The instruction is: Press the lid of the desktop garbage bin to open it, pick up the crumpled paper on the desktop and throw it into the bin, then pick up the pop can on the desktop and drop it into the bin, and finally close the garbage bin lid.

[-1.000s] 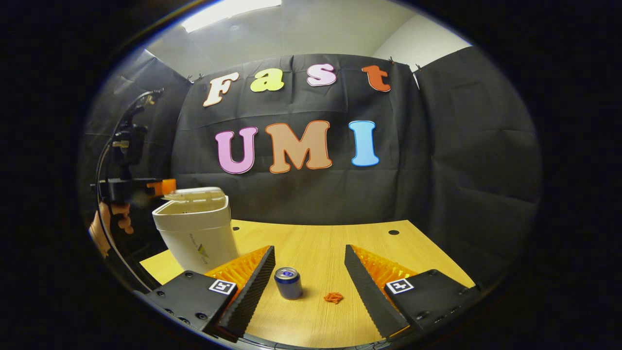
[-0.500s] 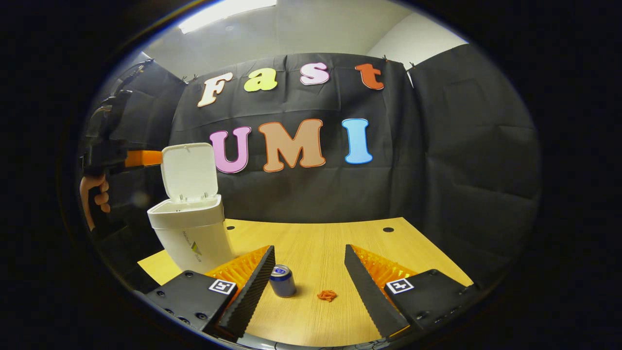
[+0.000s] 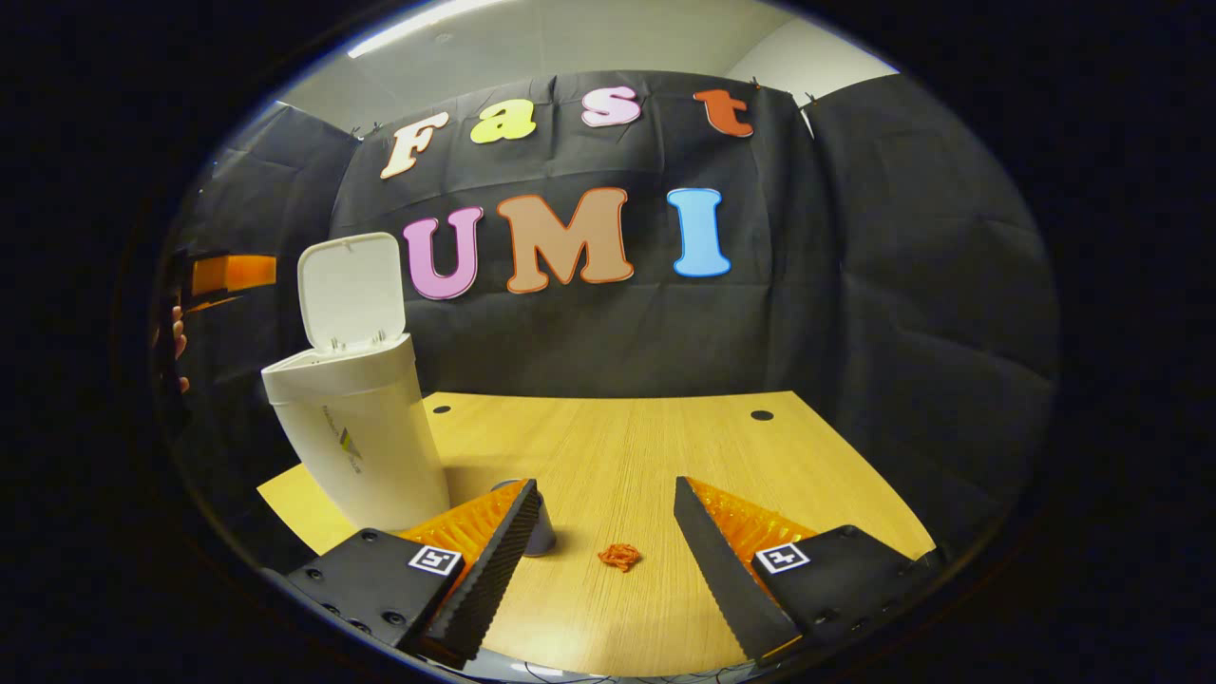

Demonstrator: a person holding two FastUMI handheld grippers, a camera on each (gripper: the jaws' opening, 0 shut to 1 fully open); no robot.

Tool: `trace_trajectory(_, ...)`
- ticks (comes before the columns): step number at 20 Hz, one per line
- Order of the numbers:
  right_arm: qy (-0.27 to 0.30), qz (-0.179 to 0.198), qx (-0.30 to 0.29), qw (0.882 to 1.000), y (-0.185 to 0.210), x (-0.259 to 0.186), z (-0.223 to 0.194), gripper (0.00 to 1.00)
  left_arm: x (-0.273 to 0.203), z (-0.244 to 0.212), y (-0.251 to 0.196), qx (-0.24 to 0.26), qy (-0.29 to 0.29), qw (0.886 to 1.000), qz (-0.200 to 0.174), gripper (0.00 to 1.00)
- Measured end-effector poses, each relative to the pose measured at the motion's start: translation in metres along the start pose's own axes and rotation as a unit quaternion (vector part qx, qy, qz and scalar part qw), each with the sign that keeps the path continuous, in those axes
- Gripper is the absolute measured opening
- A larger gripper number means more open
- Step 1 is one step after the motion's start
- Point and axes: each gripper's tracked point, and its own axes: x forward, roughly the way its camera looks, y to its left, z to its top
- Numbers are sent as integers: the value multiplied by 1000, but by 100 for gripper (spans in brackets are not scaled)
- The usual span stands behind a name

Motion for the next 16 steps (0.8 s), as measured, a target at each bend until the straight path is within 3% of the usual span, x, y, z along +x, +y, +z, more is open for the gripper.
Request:
trace_trajectory(1,11,3,-4,1000,-1,6,-6,95,0,1,3,-1,-1,1000,13,99)
trace_trajectory(2,17,7,-9,1000,-2,11,-10,96,-4,1,4,-6,-2,1000,22,93)
trace_trajectory(10,93,58,-39,993,-2,84,-61,96,-34,-2,29,-14,-4,995,98,92)
trace_trajectory(16,215,76,-50,972,-9,133,-115,97,-71,-7,57,13,6,984,178,92)
